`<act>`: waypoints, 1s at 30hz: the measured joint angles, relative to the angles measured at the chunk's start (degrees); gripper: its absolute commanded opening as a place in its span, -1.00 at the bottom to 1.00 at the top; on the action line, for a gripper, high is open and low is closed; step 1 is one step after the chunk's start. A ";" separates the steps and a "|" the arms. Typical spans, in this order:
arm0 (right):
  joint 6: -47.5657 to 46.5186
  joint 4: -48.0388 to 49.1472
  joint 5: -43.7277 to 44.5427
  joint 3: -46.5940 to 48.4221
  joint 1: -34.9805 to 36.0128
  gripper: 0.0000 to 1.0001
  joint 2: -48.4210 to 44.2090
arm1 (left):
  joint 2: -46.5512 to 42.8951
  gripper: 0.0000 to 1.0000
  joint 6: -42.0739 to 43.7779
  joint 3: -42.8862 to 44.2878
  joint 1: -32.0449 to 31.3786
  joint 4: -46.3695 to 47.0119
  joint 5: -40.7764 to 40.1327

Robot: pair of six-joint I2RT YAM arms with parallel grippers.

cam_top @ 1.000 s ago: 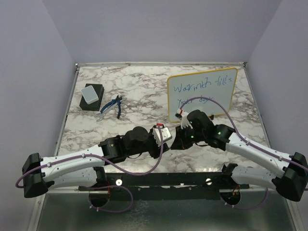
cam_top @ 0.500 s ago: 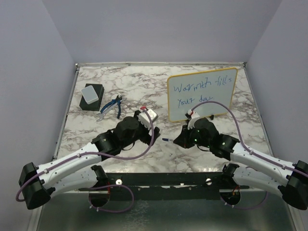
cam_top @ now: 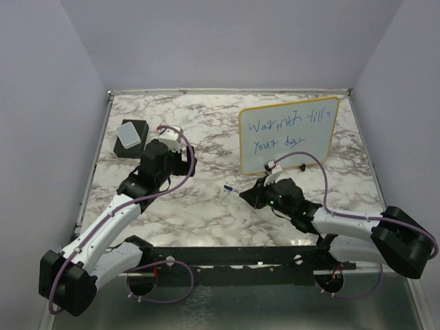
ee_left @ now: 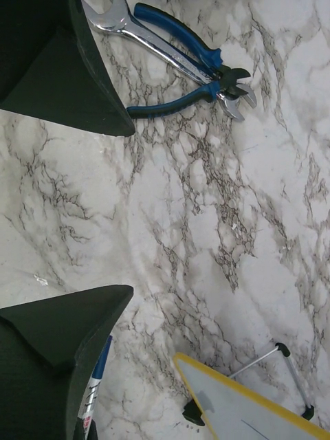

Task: Write a sentence on the whiteboard
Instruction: Place the whiteboard marker at the center of the board, then reset both arms

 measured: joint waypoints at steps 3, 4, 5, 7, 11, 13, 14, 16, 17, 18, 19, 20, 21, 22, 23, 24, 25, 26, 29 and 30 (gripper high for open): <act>0.72 4.26 1.09 -0.44 0.00 -0.83 3.41 | 0.00 0.78 0.02 0.00 0.09 0.00 0.59; 1.09 5.25 1.55 -0.44 0.00 -0.80 4.57 | 0.00 0.78 0.02 0.00 0.13 0.00 0.66; 1.42 6.01 1.97 -0.42 0.00 -0.75 5.73 | 0.00 0.78 0.02 0.00 0.13 0.02 0.81; 2.16 6.49 2.80 -0.13 0.00 -0.65 8.02 | 0.00 0.78 0.00 0.00 0.22 0.02 0.92; 3.69 5.29 4.39 1.55 0.00 -0.40 10.99 | -0.02 0.78 -0.02 0.00 0.57 0.00 1.03; 4.33 4.46 5.07 2.84 0.00 -0.24 11.41 | -0.07 0.79 -0.04 0.00 0.74 0.00 1.05; 4.63 4.35 5.38 3.30 0.00 -0.17 11.43 | -0.11 0.79 -0.04 0.00 0.81 0.00 1.05; 4.96 4.11 5.95 3.98 0.00 -0.09 11.32 | -0.28 0.79 -0.17 0.00 1.01 0.00 1.05; 5.20 3.91 6.14 4.07 0.00 -0.05 11.15 | -0.42 0.79 -0.26 0.00 1.14 0.00 1.07; 5.25 3.39 6.40 4.07 0.00 -0.01 10.82 | -0.55 0.79 -0.39 0.00 1.22 0.00 1.07; 5.33 2.49 6.75 4.07 0.00 0.02 10.27 | -0.70 0.79 -0.66 0.00 1.33 0.00 1.05; 5.35 1.42 7.21 4.07 0.00 0.09 9.55 | -0.81 0.79 -0.94 0.00 1.40 0.00 1.07; 5.44 0.39 7.63 4.07 0.00 0.18 8.61 | -0.94 0.79 -1.25 -0.02 1.57 0.00 1.07; 5.49 -0.79 8.17 4.07 0.00 0.33 7.37 | -1.09 0.80 -1.53 -0.02 1.73 0.00 1.05; 5.46 -2.19 8.94 4.07 0.00 0.45 5.86 | -1.27 0.80 -1.86 -0.02 1.99 0.00 1.03; 5.27 -3.78 9.84 4.09 0.00 0.56 4.02 | -1.62 0.81 -2.32 -0.04 2.34 -0.02 0.96; 4.96 -5.60 10.93 4.17 0.00 0.65 1.99 | -1.88 0.90 -2.60 -0.04 2.56 -0.02 0.79; 4.50 -7.82 12.22 4.42 0.00 0.73 -0.04 | -2.14 0.95 -2.75 -0.07 2.78 -0.02 0.59; 2.51 -15.26 16.63 6.78 -0.44 0.86 -5.46 | -3.74 0.98 -4.17 -0.24 4.50 -0.07 -1.22; 2.05 -17.57 17.70 7.85 -0.98 0.87 -6.91 | -4.22 0.98 -4.63 -0.26 5.11 -0.09 -1.86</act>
